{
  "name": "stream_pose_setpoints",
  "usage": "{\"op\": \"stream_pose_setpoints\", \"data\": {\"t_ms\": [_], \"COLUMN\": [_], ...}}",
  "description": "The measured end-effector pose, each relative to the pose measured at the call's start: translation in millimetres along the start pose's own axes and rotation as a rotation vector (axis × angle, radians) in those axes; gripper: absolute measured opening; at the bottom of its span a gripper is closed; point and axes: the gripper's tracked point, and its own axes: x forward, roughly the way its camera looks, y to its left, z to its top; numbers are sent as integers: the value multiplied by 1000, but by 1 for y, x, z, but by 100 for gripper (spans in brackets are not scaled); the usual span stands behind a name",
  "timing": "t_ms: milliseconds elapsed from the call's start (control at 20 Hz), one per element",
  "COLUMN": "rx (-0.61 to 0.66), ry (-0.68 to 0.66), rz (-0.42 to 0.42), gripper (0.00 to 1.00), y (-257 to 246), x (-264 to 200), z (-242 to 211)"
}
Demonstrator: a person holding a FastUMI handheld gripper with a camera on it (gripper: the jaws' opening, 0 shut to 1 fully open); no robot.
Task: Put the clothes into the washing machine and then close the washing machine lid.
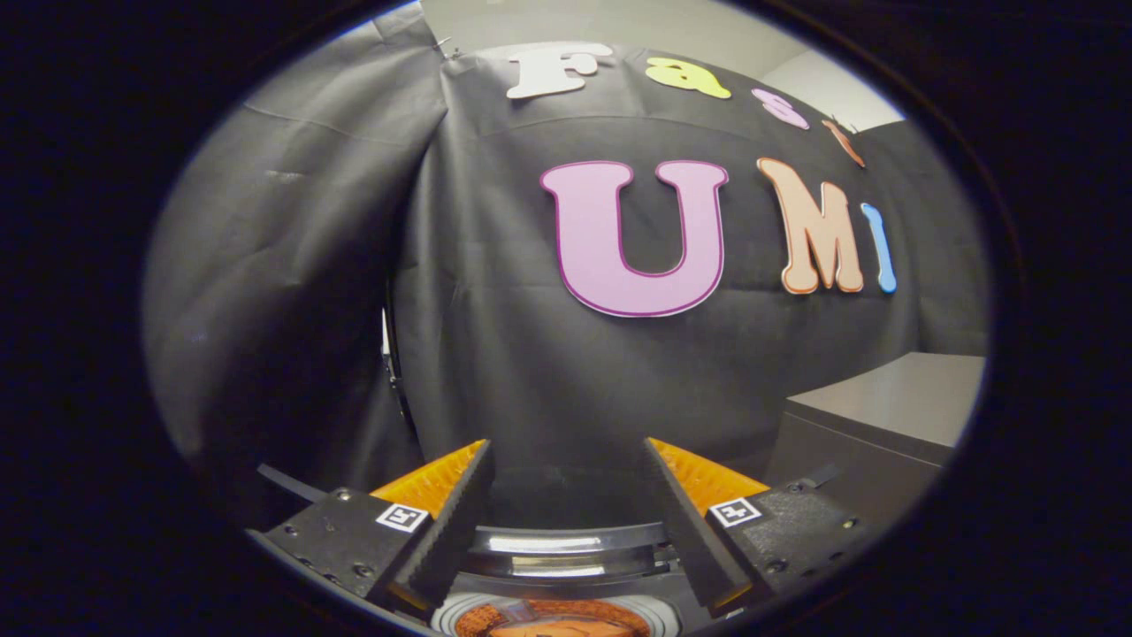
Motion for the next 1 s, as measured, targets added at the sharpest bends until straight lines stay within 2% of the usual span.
{"op": "stream_pose_setpoints", "data": {"t_ms": [650, 850, 1000], "rx": [3, 1, -24], "ry": [-18, 28, 136], "rz": [5, 13, -11], "gripper": [99, 98, 96], "y": [3, 4, -3], "x": [-3, -12, -33], "z": [-1, -13, -44]}}
